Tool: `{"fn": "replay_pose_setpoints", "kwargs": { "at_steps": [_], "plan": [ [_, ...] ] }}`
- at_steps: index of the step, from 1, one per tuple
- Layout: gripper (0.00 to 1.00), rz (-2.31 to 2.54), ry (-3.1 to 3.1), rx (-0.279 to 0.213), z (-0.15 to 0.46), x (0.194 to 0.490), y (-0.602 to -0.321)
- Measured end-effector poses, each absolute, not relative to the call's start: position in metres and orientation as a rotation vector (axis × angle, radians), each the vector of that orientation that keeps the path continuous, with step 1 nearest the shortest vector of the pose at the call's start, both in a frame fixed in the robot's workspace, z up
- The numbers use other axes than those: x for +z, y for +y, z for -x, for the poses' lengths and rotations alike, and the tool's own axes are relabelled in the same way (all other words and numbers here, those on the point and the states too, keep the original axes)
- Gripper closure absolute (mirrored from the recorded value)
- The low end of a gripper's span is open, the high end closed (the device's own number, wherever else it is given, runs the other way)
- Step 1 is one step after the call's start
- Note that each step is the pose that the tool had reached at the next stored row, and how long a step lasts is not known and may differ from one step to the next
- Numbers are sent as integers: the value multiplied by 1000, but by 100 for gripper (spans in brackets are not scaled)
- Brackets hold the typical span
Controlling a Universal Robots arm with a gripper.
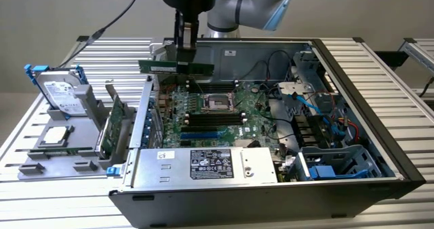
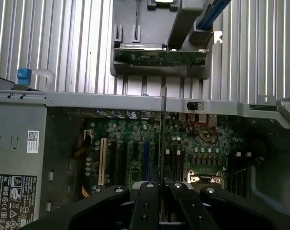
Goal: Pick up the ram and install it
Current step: 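Pick up the ram and move it above insertion slot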
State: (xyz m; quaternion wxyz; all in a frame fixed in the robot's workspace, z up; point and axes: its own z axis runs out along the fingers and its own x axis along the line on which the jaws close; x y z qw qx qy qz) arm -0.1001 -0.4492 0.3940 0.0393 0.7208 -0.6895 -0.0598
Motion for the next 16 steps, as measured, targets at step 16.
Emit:
{"fn": "replay_pose_setpoints", "kwargs": {
  "at_steps": [16],
  "plan": [
    [86,-2231,-2132,-143,64,382,-433]
  ]
}}
